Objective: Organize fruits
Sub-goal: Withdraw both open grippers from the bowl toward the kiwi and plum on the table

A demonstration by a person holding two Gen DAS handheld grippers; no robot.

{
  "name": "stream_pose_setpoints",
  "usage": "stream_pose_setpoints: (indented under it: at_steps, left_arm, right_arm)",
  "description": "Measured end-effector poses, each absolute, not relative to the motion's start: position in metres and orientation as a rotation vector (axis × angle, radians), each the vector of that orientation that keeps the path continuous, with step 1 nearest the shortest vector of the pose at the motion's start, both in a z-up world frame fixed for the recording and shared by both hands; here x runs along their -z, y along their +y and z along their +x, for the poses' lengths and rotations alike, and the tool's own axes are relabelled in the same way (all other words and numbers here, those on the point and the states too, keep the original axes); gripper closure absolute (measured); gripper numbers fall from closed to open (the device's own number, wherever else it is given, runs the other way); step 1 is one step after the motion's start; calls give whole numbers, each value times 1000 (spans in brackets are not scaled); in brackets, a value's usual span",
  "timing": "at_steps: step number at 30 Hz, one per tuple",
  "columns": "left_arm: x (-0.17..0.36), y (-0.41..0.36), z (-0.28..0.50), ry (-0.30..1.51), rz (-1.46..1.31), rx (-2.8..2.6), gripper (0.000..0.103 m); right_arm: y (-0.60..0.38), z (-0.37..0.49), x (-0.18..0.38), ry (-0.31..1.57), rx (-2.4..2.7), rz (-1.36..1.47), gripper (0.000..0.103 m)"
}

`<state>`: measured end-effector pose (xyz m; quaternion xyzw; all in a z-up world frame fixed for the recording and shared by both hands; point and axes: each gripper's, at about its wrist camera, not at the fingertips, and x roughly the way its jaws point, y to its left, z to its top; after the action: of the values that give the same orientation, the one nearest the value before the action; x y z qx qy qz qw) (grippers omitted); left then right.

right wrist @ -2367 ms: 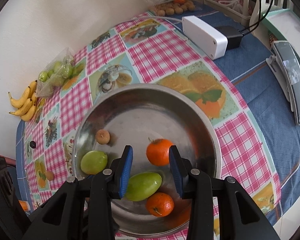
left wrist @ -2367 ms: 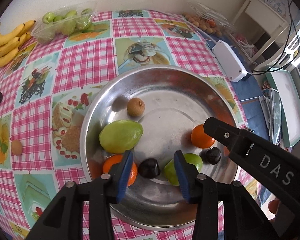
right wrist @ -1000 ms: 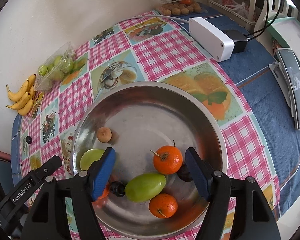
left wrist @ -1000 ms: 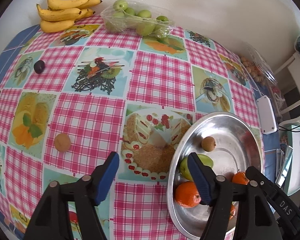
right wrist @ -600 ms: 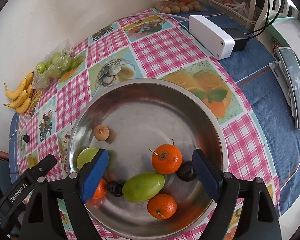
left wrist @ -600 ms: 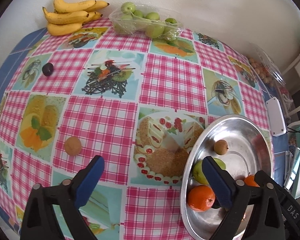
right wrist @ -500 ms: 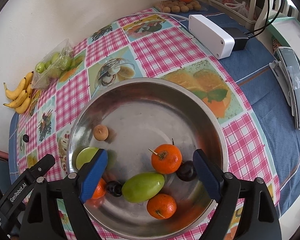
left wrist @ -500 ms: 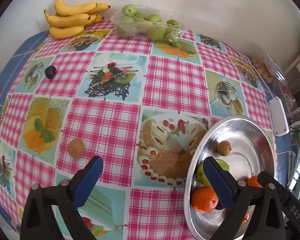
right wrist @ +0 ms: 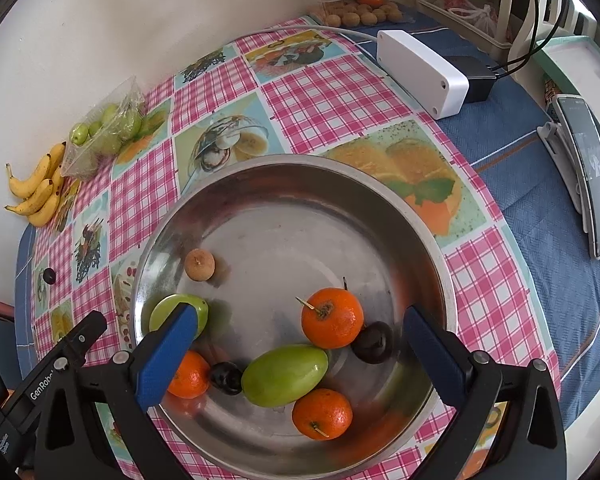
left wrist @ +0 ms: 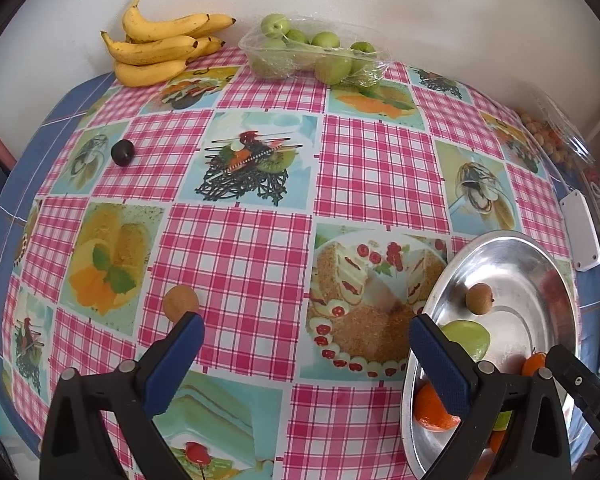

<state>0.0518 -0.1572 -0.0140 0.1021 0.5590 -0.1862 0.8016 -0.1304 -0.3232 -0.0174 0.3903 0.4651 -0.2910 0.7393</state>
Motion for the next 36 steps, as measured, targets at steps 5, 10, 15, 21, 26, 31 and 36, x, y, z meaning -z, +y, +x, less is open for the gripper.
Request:
stream_pose_setpoints:
  at_steps: [5,10,15,21,26,31,36]
  left_arm:
    - [5,-156,51,1171,209,399,0]
    - [-1,-156,47,1131,226,417,0]
    - [-4,-155,41,1111,256,423,0]
    - [-5,-146,38,1120,233,443,0]
    - [-5,-139,37,1136,220,461,0]
    - [-10,-128,37,1131,215,465,0]
    - [-18,-114,45,1113,203,460,0]
  right_arm:
    - [-320,-131,14,1018,642,840,0]
    - [-316,-130,11,1015,630,832,0]
    - [-307,-130,5,1001,620,813,0]
    - [-295,-129,2,1001,612,799,0]
    - [-283,-128,-4,999,590,792,0]
    - [-274,-123,-8,994,567,789,0]
    - [-265,-115,-9,1002,554,783,0]
